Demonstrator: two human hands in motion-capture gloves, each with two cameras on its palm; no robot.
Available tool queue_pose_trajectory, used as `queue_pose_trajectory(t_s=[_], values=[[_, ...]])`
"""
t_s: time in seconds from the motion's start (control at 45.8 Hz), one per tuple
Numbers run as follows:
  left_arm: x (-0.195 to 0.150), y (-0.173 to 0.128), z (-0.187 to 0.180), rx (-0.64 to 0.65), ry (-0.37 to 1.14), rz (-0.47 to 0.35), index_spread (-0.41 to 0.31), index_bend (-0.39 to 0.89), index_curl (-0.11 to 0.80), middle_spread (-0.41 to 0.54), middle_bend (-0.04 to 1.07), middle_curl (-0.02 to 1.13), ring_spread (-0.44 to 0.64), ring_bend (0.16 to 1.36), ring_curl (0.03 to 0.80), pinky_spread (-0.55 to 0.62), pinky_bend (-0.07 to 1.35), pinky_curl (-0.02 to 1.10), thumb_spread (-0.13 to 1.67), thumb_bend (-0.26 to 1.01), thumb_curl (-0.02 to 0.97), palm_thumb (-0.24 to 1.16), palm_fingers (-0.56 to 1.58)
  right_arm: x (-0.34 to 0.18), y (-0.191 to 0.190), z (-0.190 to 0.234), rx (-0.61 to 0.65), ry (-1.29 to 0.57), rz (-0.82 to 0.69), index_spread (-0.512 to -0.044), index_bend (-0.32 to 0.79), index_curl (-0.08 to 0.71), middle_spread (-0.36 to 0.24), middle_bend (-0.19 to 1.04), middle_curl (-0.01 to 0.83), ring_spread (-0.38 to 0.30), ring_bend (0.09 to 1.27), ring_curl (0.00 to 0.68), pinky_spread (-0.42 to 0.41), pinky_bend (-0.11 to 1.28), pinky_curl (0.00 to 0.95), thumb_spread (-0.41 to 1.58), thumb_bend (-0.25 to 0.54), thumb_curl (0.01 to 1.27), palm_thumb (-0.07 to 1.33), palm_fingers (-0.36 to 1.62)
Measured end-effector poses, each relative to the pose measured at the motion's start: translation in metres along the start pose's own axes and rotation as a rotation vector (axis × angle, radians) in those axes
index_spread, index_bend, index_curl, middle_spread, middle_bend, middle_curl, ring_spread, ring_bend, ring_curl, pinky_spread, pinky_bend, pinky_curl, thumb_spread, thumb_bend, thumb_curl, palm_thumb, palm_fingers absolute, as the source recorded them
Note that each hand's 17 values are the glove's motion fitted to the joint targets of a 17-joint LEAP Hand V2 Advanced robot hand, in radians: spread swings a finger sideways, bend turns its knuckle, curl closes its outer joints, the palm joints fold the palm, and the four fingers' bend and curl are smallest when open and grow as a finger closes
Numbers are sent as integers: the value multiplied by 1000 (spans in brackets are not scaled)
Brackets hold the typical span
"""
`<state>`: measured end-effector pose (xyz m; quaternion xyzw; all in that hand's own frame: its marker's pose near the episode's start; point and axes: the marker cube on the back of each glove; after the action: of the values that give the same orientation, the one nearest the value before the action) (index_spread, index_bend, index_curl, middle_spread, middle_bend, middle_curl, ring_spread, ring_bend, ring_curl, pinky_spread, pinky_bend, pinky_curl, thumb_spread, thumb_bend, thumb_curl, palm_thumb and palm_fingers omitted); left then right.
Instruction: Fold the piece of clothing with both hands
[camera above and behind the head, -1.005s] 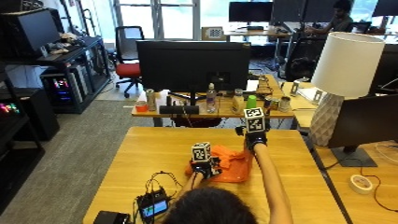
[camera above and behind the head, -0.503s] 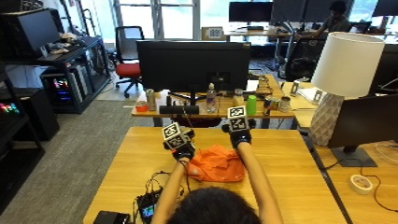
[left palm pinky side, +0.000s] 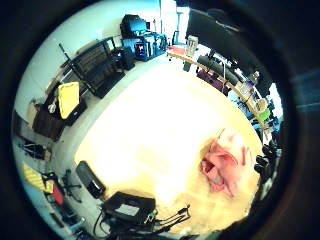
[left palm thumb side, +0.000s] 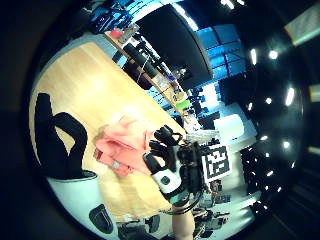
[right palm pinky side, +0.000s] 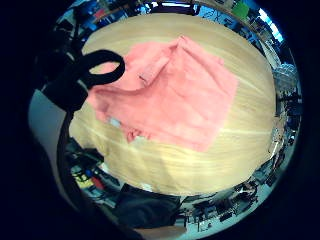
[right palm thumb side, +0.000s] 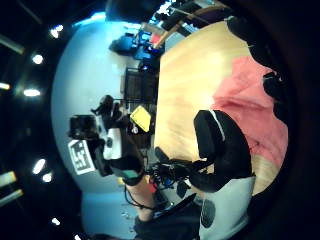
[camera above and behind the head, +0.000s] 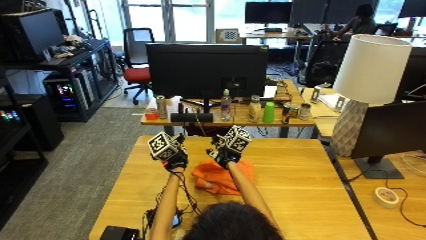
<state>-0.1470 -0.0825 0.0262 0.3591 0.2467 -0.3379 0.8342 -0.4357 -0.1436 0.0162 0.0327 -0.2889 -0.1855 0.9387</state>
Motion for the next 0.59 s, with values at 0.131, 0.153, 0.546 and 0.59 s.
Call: queue_pose_trajectory(t_s=[0.131,0.153,0.546,0.59], values=[[4,9,10,-89,15,15,-44,234,400,117,149,283,184,552,280,327,212,316,1583,409,493,642,317,4,2,-31,34,0,-54,-308,27,155,-74,197,444,-129,695,416,-129,815,423,1086,-34,335,855,694],[5,11,9,-93,11,15,-44,225,399,120,151,283,185,553,280,330,212,317,1581,408,496,638,316,6,1,-37,60,18,-58,-310,39,155,-72,202,444,-123,684,412,-112,805,419,1099,-30,333,849,681],[44,27,16,-198,-110,134,-29,171,407,141,148,266,222,553,293,354,230,335,1562,331,481,469,256,48,28,-109,122,141,98,-324,83,144,-60,220,437,-63,604,382,42,707,366,1233,-13,307,802,627],[51,28,16,-205,-106,144,-27,170,405,144,152,266,225,553,292,356,233,337,1557,321,476,453,252,52,32,-113,131,139,102,-325,82,144,-60,214,433,-60,602,382,53,704,365,1238,-13,306,801,628]])
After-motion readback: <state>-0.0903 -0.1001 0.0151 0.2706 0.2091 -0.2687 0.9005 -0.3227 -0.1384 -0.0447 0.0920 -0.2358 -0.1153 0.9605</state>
